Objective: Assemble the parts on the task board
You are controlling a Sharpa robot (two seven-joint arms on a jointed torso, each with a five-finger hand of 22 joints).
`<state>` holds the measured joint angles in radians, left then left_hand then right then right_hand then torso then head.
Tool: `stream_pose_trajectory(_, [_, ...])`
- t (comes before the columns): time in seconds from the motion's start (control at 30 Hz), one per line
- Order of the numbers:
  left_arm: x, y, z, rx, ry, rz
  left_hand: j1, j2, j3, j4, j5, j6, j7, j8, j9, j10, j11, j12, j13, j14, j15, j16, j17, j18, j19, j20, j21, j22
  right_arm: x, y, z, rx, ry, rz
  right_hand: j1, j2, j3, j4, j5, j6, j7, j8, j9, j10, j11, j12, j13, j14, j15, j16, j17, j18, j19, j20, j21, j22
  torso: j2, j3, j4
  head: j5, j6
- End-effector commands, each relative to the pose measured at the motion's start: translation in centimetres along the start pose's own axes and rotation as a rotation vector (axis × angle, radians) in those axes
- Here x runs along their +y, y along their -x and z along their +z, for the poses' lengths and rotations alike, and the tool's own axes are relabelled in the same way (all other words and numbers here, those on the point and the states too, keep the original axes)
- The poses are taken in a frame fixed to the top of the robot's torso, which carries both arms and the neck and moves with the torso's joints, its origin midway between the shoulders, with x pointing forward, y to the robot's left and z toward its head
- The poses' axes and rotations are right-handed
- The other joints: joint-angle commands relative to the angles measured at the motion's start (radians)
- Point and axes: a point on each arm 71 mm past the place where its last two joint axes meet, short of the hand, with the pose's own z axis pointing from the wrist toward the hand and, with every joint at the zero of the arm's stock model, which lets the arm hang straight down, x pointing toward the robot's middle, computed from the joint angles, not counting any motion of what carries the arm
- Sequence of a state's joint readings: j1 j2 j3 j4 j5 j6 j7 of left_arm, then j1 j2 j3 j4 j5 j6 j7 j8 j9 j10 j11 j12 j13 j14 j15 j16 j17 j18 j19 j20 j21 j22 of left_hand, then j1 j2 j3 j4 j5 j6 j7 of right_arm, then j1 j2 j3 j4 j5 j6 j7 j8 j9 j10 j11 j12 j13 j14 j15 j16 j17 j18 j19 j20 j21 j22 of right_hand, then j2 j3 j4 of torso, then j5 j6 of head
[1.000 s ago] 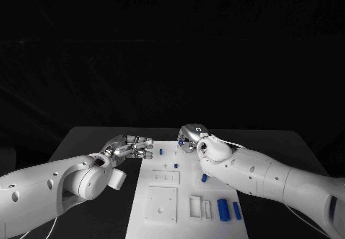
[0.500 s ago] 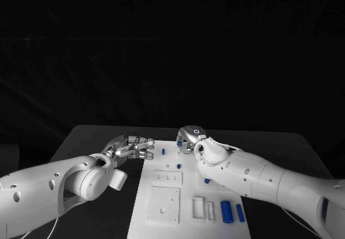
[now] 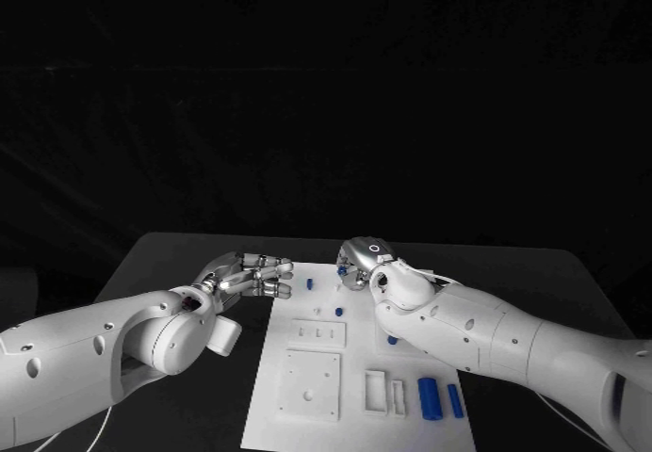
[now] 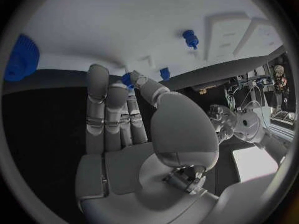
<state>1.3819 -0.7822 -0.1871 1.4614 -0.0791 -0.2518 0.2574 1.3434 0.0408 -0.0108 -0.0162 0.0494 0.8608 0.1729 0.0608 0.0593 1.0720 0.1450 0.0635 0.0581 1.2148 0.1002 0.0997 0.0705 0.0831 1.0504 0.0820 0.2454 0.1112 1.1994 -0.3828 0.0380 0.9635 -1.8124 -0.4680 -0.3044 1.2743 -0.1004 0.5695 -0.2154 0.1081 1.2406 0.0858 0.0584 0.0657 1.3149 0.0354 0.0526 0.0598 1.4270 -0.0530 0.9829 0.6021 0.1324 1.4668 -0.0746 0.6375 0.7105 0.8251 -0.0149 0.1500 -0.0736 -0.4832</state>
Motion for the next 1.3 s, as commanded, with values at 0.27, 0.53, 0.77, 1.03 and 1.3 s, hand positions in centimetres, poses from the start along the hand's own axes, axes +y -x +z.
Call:
stream_pose_trajectory(0.27, [-0.23,0.01,0.09,0.01,-0.007,0.004,-0.003,-0.003,-0.001,-0.002,-0.001,-0.009,-0.001,-0.001,-0.001,-0.009,0.0,-0.004,0.001,-0.001,0.005,-0.004,-0.001,-0.014,-0.004,0.004,-0.002,-0.003,0.18,-0.03,-0.1,0.012,-0.004,-0.026,-0.001,0.004,0.0,0.004,0.004,-0.001,0.001,0.005,0.001,0.003,-0.002,0.006,0.001,0.001,-0.002,0.0,0.001,0.012,0.025,-0.003,-0.007,0.005,0.003,-0.0004,0.0019,0.001,-0.002])
stream_pose_trajectory(0.53, [-0.22,0.02,0.1,0.01,-0.006,0.005,-0.003,-0.003,-0.001,-0.002,-0.001,-0.009,-0.001,-0.001,-0.001,-0.009,0.0,-0.004,0.001,-0.001,0.005,-0.004,-0.001,-0.014,-0.004,0.004,-0.002,-0.003,0.25,-0.37,-0.16,0.033,-0.004,-0.031,-0.002,0.002,-0.002,0.004,0.002,-0.001,0.001,0.005,0.001,0.002,-0.002,0.006,0.001,0.001,-0.001,0.0,0.0,0.011,0.025,-0.002,-0.009,0.008,0.005,-0.0017,0.001,0.0,-0.002])
stream_pose_trajectory(0.77, [-0.21,0.08,0.09,0.009,-0.005,0.005,-0.003,-0.003,-0.001,-0.002,-0.001,-0.009,-0.001,-0.001,-0.001,-0.009,0.0,-0.004,0.001,-0.001,0.005,-0.004,-0.001,-0.014,-0.004,0.004,-0.002,-0.003,0.14,-0.62,-0.29,0.045,-0.008,-0.033,-0.002,0.002,-0.007,0.005,0.002,-0.002,0.001,0.005,0.001,0.002,-0.002,0.006,0.001,0.001,-0.002,-0.002,0.0,0.011,0.025,-0.002,-0.012,0.012,0.006,-0.0019,0.0004,0.002,-0.004])
stream_pose_trajectory(1.03, [-0.2,0.1,0.11,0.008,-0.004,0.005,-0.003,-0.003,-0.001,-0.002,-0.001,-0.009,-0.001,-0.001,-0.001,-0.009,0.0,-0.004,0.001,-0.001,0.005,-0.004,-0.001,-0.014,-0.004,0.004,-0.002,-0.003,0.01,-0.6,-0.34,0.04,-0.012,-0.032,-0.002,0.0,-0.011,0.005,0.0,-0.004,0.001,0.005,0.001,0.0,-0.001,0.005,0.001,0.0,-0.001,-0.004,0.0,0.01,0.023,-0.002,-0.015,0.016,0.006,-0.0024,0.0,0.003,-0.005])
stream_pose_trajectory(1.3, [-0.19,0.11,0.12,0.008,-0.003,0.006,-0.002,-0.006,0.0,0.0,-0.001,-0.014,-0.001,-0.001,-0.001,-0.011,0.0,-0.004,0.001,-0.001,0.005,-0.004,-0.001,-0.014,-0.004,0.005,-0.001,-0.006,-0.03,-0.69,-0.25,0.041,-0.009,-0.014,-0.013,-0.029,-0.011,0.022,-0.022,-0.068,0.015,0.003,-0.002,-0.068,0.021,0.005,0.0,0.003,0.022,-0.014,-0.007,0.009,0.021,0.018,-0.033,0.017,0.007,-0.004,0.0018,0.001,-0.002])
